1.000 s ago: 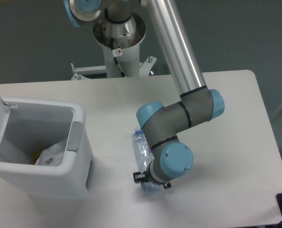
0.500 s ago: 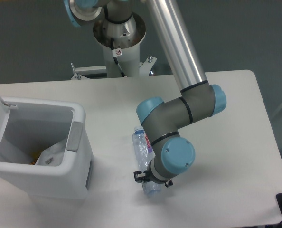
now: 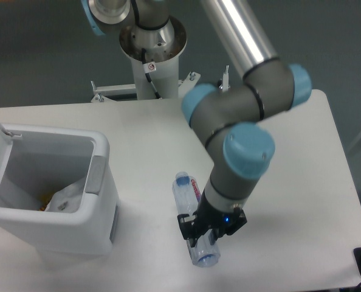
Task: Place the trash in the trash can
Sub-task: 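Lift the bottle and carry it over the trash bin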
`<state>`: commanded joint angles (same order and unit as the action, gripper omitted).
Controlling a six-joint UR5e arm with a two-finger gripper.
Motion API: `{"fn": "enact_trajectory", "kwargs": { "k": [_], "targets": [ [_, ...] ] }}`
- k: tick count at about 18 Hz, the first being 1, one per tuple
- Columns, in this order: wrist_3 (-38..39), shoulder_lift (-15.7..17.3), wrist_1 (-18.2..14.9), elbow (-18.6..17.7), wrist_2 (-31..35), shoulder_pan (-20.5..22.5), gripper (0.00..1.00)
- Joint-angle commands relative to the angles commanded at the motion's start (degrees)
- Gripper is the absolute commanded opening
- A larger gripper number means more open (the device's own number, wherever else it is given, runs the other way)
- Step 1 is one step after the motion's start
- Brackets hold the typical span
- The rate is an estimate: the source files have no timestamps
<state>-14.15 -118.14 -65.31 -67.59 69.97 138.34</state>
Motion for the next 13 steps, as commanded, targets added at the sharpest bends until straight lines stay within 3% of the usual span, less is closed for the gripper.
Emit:
{"fn": "enact_trajectory", "kwargs": {
  "k": [4, 6, 10, 13],
  "targets": [
    [0.1, 4.0, 6.2, -0.2, -10.9, 0.8, 0.47],
    [0.4, 5.4, 8.4, -0.2, -13.1, 0.5, 0.49],
    [0.6, 8.1, 10.7, -0.2, -15.8, 0.0, 0.49],
    [0.8, 10.9, 11.8, -0.7, -21.7, -0.2, 0.49]
  ]
}}
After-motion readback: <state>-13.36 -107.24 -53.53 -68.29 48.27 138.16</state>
